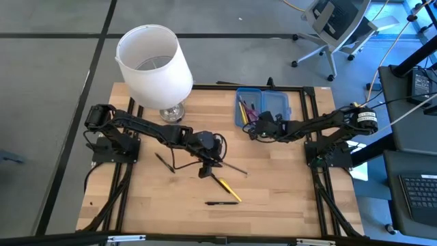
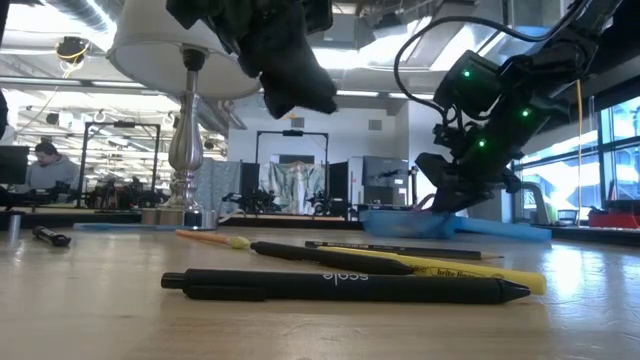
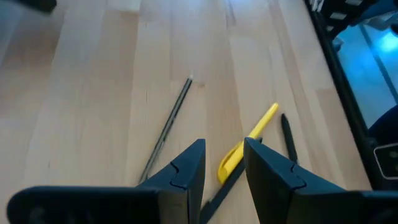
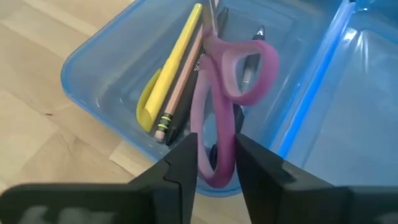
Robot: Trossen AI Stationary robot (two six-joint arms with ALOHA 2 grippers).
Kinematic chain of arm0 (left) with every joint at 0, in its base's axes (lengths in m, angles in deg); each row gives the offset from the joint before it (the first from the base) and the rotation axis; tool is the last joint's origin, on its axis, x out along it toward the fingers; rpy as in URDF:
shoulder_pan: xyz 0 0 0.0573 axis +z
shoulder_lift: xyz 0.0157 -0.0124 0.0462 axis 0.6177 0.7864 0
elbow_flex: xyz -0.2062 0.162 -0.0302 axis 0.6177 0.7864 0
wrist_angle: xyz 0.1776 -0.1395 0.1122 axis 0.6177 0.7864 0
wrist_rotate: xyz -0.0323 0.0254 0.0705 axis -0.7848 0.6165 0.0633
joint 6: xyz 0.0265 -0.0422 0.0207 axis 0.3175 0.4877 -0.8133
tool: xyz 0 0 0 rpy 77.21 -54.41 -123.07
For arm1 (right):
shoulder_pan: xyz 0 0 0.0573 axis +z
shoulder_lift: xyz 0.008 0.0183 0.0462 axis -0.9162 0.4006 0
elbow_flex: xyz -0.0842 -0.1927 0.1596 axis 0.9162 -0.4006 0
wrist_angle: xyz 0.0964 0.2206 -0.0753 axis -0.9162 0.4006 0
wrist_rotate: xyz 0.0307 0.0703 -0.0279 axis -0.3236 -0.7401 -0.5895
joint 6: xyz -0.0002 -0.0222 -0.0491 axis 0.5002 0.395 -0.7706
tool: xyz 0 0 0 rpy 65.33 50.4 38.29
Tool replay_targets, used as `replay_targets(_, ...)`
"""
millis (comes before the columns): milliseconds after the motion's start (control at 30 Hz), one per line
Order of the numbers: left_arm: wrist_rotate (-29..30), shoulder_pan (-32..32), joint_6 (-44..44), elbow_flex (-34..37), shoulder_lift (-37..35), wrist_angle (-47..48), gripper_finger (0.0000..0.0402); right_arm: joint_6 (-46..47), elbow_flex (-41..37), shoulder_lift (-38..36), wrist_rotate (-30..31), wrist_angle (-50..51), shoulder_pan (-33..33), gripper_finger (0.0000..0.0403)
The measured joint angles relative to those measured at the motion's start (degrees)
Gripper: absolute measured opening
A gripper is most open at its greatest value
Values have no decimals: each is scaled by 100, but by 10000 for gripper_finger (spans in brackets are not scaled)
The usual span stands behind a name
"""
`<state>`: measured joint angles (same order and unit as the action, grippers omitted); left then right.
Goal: Pick & place school supplies into a supply box
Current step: Put the purple scissors into the blue supply box, then put the black transparent pen into the blue supply box
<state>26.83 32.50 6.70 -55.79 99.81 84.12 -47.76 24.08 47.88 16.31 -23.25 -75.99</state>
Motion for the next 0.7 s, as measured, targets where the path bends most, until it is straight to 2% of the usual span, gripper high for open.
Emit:
replay_targets(133,-2,-18,207,0,1,653,102,-17,0,-131,-11,168,2,133)
replay_targets(300,46,-33,545,0,2,1514,102,-300,-8,-639,-18,214,2,135)
replay_targets(567,94,-96,720,0,2,1745,102,-877,-8,-1891,87,208,2,135)
replay_targets(700,104,-209,703,0,2,2004,102,-1119,-8,-2497,-175,209,4,135)
